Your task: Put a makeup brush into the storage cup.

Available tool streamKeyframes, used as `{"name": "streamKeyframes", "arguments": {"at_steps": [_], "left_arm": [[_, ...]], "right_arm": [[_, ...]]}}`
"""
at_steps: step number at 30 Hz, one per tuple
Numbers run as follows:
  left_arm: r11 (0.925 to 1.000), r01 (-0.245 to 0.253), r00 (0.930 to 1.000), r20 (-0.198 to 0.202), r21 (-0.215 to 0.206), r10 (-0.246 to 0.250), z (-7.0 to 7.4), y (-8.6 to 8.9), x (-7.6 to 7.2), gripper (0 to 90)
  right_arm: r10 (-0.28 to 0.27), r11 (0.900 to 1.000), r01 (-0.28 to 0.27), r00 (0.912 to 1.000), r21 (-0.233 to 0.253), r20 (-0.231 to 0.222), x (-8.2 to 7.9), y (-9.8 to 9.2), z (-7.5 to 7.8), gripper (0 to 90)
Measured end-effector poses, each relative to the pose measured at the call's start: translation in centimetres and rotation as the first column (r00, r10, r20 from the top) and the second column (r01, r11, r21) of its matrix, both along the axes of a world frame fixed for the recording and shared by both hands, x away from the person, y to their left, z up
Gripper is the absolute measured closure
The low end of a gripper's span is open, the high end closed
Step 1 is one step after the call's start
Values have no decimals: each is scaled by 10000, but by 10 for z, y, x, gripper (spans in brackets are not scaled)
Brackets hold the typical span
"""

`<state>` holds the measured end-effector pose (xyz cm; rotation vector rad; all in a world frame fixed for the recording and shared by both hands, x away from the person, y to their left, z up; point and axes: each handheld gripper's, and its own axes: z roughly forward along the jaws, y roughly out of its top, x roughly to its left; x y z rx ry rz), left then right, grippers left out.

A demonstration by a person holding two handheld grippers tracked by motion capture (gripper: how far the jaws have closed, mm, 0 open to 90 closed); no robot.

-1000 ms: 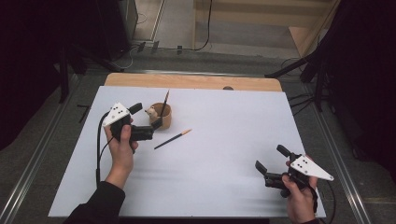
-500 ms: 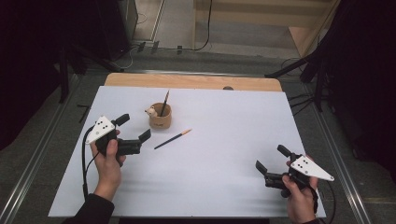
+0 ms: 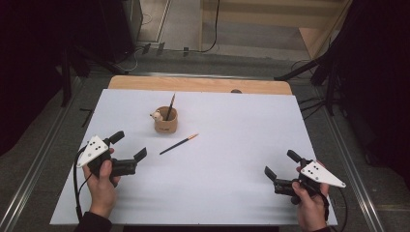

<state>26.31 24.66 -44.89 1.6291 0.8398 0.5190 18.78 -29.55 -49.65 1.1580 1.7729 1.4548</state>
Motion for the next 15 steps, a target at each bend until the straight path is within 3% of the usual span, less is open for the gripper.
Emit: {"name": "streamKeyframes", "arguments": {"at_steps": [9, 15], "left_arm": [[9996, -131, 9998, 136, 261, 127, -1, 12, -22, 0], [9996, -200, 9997, 174, 177, 196, -2, 21, -32, 0]], "right_arm": [[-7, 10000, 7, 10000, -35, 11, 0, 0, 0, 0], [-32, 10000, 32, 10000, -28, 14, 0, 0, 0, 0]]}}
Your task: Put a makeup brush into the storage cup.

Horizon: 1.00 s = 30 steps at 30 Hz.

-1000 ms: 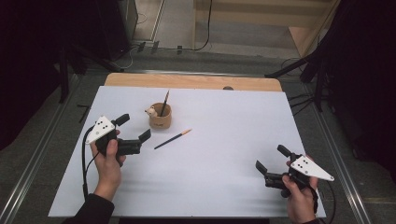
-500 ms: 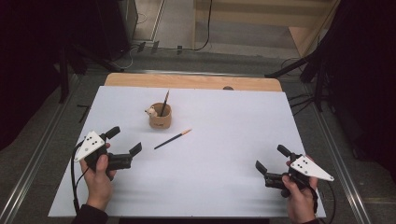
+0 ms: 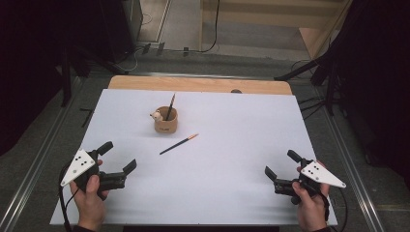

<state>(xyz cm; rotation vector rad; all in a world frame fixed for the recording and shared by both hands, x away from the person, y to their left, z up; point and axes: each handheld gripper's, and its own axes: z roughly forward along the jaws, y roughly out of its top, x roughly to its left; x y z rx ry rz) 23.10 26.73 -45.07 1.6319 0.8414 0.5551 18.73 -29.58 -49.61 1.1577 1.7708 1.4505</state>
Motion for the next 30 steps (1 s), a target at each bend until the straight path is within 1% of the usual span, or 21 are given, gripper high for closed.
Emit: {"name": "streamKeyframes", "arguments": {"at_steps": [2, 3, 10, 17, 22, 23, 24, 25, 26, 27, 29, 30], "left_arm": [[9999, -126, 9999, 65, 45, 125, 0, 4, -4, 0], [9999, -147, 9999, 50, -14, 147, -1, 5, -5, 0], [9993, -372, 9993, 50, -22, 372, -1, 16, -17, 0], [9990, -444, 9990, 12, 17, 444, -1, 22, -21, 0], [9989, -462, 9989, -32, -7, 462, -1, 21, -20, 0], [9989, -476, 9989, -25, 35, 476, -1, 21, -20, 0], [9985, -512, 9987, 22, 167, 511, 0, 20, -20, 0], [9974, -600, 9982, 116, 410, 596, 1, 19, -20, 0], [9967, -633, 9978, 210, 518, 622, 3, 18, -19, 0], [9970, -622, 9979, 229, 454, 612, 3, 18, -19, 0], [9980, -626, 9980, 125, 128, 624, 5, 18, -18, 0], [9982, -599, 9982, 89, 101, 598, 5, 17, -17, 0]], "right_arm": [[-10, 10000, 10, 10000, -12, 6, 0, 0, 0, 0], [-9, 10000, 9, 10000, -11, 20, 0, -1, 0, 0], [-29, 10000, 29, 10000, 1, 48, 0, -2, 0, 0], [-27, 10000, 26, 10000, 11, 52, 0, -2, 0, 0], [-13, 10000, 14, 10000, -18, 74, 0, -2, 0, 0], [-21, 10000, 21, 10000, -12, 77, 0, -1, 1, 0], [-22, 10000, 22, 10000, -12, 67, 0, -2, 1, 0], [-22, 10000, 22, 10000, -12, 67, 0, -2, 1, 0], [-21, 10000, 22, 10000, -14, 80, 0, -2, 1, 0], [-23, 10000, 23, 10000, -2, 74, 0, -2, 1, 0], [-13, 10000, 13, 10000, -20, 81, 0, -2, 1, 0], [-35, 10000, 35, 10000, -11, 88, 0, -2, 1, 0]]}}
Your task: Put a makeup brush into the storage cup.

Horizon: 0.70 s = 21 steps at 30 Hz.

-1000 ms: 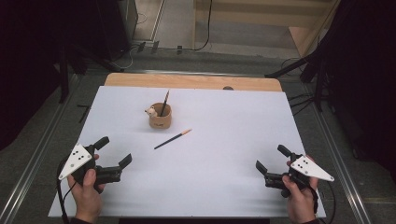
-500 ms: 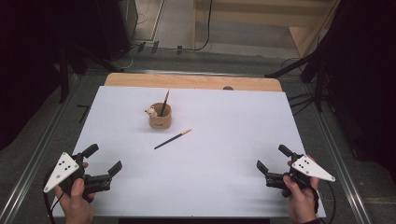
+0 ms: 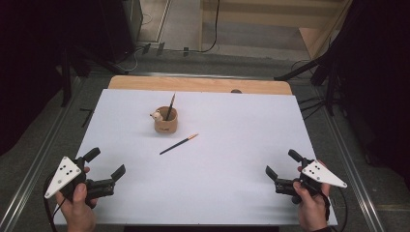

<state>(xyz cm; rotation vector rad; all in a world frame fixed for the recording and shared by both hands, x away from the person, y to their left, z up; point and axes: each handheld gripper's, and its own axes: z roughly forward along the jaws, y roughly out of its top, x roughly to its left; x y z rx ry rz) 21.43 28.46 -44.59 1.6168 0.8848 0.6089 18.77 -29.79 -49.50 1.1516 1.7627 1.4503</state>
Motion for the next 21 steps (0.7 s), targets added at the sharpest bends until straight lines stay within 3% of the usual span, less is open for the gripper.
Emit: {"name": "streamKeyframes", "arguments": {"at_steps": [10, 21], "left_arm": [[9991, 413, 9988, -284, 137, -409, 4, -17, 13, 0], [9919, 1223, 9891, -867, 339, -1190, 9, -44, 44, 0]], "right_arm": [[28, 10000, -28, 10000, 4, -5, 1, 1, 0, 0], [126, 9999, -126, 9999, -7, 31, 2, 2, 0, 0]]}}
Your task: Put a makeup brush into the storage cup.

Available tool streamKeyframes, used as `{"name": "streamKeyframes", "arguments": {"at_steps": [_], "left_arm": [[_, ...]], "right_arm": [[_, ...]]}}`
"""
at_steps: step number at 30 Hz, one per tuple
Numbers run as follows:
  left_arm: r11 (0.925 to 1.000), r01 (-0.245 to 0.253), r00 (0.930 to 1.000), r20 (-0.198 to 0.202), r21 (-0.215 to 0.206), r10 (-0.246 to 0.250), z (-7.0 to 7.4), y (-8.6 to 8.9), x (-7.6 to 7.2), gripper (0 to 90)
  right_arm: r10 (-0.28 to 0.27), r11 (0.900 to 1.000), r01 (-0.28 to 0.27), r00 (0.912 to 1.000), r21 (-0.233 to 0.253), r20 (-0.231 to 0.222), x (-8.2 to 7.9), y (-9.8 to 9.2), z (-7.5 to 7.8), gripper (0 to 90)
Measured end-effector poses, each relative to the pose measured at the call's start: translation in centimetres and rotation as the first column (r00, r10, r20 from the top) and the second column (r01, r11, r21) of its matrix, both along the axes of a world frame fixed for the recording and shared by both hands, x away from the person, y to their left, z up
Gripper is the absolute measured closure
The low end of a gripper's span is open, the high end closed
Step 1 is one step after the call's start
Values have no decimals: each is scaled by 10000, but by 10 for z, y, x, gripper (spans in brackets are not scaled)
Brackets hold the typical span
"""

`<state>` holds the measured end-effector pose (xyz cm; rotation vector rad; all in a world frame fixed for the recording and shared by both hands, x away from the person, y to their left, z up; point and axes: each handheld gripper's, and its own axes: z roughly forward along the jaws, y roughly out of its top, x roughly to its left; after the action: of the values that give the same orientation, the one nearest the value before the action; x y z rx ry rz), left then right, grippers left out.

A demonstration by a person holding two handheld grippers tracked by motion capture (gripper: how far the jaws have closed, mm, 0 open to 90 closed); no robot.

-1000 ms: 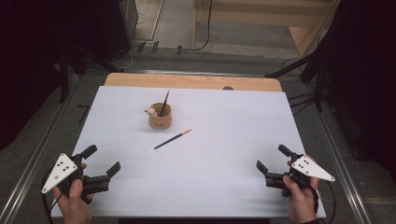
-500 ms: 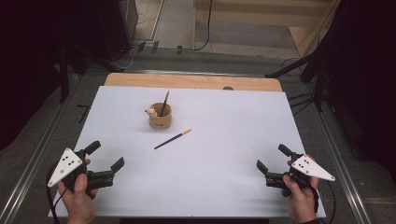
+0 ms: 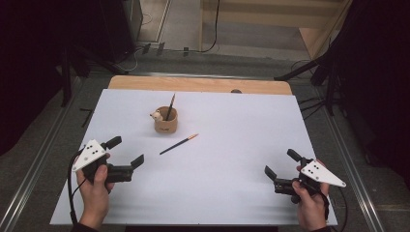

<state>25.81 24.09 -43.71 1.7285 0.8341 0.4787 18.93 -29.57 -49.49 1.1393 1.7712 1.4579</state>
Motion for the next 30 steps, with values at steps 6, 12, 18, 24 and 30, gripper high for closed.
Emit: {"name": "streamKeyframes", "arguments": {"at_steps": [6, 12, 18, 24, 30], "left_arm": [[9992, 371, 9992, -164, 116, -369, 2, -17, 18, 0], [9962, 800, 9959, -455, 344, -785, 1, -35, 36, 0], [9900, 1294, 9895, -719, 568, -1252, 3, -51, 52, 0], [9806, 1661, 9809, -1191, 1040, -1536, 3, -66, 66, 0], [9606, 2326, 9638, -1687, 1518, -2067, -2, -82, 72, 57]], "right_arm": [[41, 10000, -41, 10000, -5, -32, 0, 1, 0, 0], [56, 10000, -56, 10000, -16, -22, 0, 1, 0, 0], [48, 10000, -48, 10000, -11, -16, 0, 0, 0, 0], [71, 10000, -71, 10000, -49, 6, 0, -1, -1, 0], [65, 10000, -65, 10000, -58, 31, 0, -1, 0, 0]]}}
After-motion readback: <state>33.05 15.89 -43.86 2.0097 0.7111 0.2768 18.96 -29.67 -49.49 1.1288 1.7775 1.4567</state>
